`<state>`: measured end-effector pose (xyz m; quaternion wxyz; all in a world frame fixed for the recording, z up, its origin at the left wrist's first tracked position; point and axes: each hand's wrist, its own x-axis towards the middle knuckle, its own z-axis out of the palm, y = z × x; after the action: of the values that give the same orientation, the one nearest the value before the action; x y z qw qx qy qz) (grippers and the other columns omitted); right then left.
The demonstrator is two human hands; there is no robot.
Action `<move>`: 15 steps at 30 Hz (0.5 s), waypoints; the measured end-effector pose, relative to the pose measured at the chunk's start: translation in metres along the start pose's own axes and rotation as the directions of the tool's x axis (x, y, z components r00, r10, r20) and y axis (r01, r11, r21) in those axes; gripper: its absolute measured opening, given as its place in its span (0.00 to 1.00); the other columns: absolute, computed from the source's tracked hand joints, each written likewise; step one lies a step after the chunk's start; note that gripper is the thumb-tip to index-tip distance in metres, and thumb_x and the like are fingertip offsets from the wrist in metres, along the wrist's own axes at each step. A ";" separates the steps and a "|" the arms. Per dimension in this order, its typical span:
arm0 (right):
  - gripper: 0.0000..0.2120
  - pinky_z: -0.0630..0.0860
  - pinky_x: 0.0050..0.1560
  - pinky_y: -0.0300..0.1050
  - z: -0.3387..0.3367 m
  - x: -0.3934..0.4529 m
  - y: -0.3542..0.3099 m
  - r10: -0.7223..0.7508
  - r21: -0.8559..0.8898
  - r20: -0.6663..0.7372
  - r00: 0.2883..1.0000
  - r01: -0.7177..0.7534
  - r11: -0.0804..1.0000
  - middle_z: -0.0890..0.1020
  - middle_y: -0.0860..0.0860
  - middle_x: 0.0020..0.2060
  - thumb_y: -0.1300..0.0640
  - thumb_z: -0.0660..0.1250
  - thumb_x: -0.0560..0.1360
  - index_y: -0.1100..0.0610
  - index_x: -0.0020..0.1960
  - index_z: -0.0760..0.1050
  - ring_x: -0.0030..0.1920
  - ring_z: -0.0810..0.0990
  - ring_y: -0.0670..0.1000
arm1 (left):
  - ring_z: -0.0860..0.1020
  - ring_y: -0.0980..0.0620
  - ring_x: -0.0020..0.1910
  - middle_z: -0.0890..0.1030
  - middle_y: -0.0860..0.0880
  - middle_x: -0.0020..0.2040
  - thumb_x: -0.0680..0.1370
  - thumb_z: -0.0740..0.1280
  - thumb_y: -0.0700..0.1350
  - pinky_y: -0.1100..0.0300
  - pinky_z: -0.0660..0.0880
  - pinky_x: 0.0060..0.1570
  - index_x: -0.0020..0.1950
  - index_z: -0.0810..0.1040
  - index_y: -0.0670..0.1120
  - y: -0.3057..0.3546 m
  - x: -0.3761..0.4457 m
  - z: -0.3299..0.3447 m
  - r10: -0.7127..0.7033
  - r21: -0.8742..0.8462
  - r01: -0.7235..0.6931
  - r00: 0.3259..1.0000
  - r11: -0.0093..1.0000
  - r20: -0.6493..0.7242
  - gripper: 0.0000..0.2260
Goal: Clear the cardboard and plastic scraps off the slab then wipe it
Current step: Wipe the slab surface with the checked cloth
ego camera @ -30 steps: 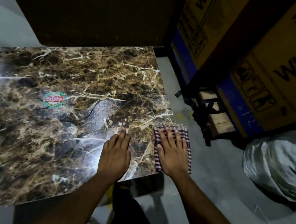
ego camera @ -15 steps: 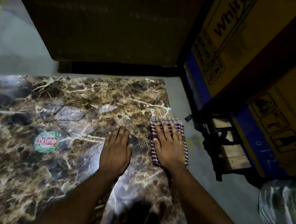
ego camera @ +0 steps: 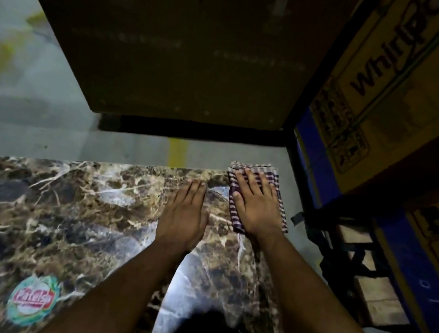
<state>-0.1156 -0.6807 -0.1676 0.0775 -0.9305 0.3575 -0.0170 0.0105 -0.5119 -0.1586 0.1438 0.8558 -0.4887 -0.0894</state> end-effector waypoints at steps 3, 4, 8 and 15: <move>0.30 0.50 0.78 0.57 -0.004 0.020 -0.014 -0.017 -0.027 0.008 1.000 0.017 0.999 0.60 0.48 0.81 0.40 0.42 0.81 0.44 0.82 0.53 0.81 0.53 0.56 | 0.51 0.49 0.81 0.54 0.48 0.82 0.85 0.50 0.54 0.51 0.48 0.78 0.82 0.52 0.48 -0.004 0.000 0.000 0.024 0.007 -0.024 1.000 1.000 -0.001 0.26; 0.31 0.50 0.78 0.56 -0.002 0.022 -0.026 -0.047 -0.029 0.021 0.999 0.048 0.998 0.60 0.48 0.80 0.40 0.40 0.80 0.45 0.82 0.53 0.81 0.54 0.56 | 0.51 0.49 0.81 0.55 0.48 0.82 0.85 0.50 0.54 0.51 0.49 0.78 0.82 0.52 0.48 -0.006 -0.002 -0.001 0.020 0.002 -0.020 1.000 1.000 -0.001 0.26; 0.31 0.49 0.79 0.58 0.010 0.023 -0.097 -0.166 0.011 0.047 0.985 0.165 0.986 0.59 0.48 0.81 0.40 0.40 0.80 0.44 0.82 0.52 0.81 0.52 0.56 | 0.50 0.50 0.81 0.55 0.48 0.82 0.85 0.50 0.52 0.52 0.49 0.79 0.82 0.54 0.46 -0.033 -0.020 -0.009 -0.067 0.005 0.067 0.998 0.998 -0.007 0.26; 0.31 0.45 0.79 0.57 0.023 0.033 -0.213 -0.222 0.052 0.087 0.971 0.218 0.975 0.55 0.49 0.82 0.41 0.43 0.81 0.47 0.82 0.50 0.81 0.49 0.57 | 0.53 0.50 0.81 0.58 0.49 0.82 0.85 0.52 0.53 0.51 0.52 0.79 0.81 0.57 0.48 -0.144 -0.075 -0.047 -0.218 0.012 0.219 0.975 0.976 -0.049 0.25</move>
<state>0.0525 -0.5437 -0.1579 0.1113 -0.9623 0.2479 0.0099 0.1025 -0.3703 -0.1613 0.1373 0.9075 -0.3888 -0.0801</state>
